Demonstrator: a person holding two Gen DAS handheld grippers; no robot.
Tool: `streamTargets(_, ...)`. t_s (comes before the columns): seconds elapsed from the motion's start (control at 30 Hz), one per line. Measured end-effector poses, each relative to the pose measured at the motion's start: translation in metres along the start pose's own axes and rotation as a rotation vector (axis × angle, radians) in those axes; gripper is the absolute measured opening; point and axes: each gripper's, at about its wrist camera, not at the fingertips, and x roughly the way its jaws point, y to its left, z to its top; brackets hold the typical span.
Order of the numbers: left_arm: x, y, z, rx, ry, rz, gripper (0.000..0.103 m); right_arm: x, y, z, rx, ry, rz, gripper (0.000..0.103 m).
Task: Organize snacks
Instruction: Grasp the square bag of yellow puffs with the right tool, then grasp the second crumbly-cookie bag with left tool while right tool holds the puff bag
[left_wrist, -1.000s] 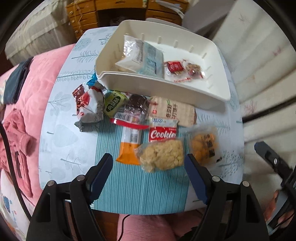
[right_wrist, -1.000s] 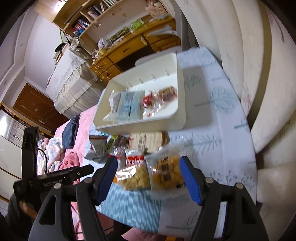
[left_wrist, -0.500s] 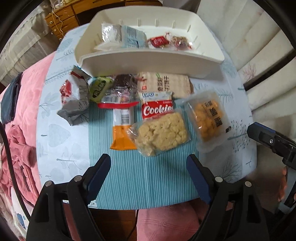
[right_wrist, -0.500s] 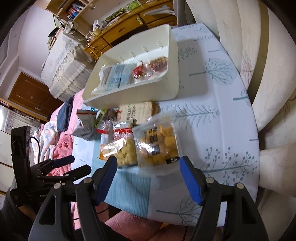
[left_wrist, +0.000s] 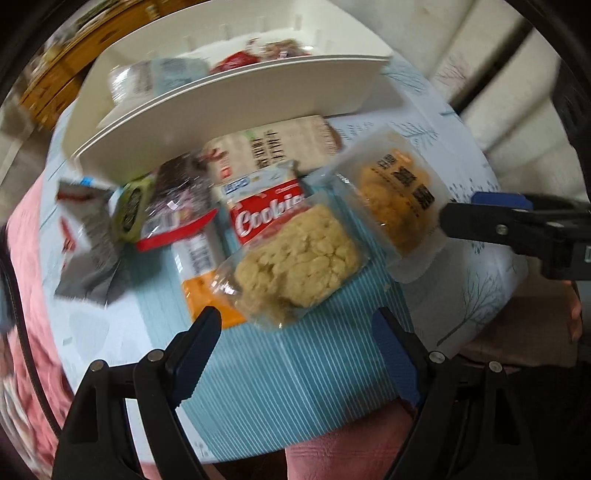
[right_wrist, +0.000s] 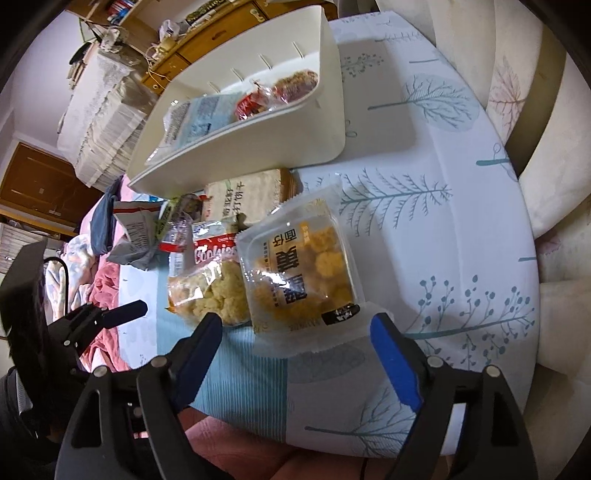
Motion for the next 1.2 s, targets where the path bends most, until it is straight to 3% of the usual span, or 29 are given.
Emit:
streamTargets(0.13, 0.010, -0.008, 0.005, 0.114, -0.019, -0.029, 0.083, 0.010, 0.004, 0.001, -0.008, 0.015, -0.030, 0.083)
streamTargets(0.47, 0.034, -0.017, 0.026, 0.204, -0.033, -0.062, 0.081, 0.026, 0.020, 0.008, -0.049, 0.023, -0.126, 0.093)
streamTargets(0.73, 0.054, -0.024, 0.043, 0.236, -0.024, -0.069, 0.080, 0.040, 0.029, 0.012, -0.123, 0.034, -0.197, 0.095)
streamTargets(1.07, 0.058, -0.023, 0.046, 0.215, -0.043, -0.119, 0.062, 0.060, 0.028, 0.016, -0.139, 0.070, -0.214, 0.095)
streamTargets(1.2, 0.060, -0.023, 0.048, 0.192, -0.049, -0.129, 0.060, 0.061, 0.021, 0.021, -0.132, 0.071, -0.201, 0.093)
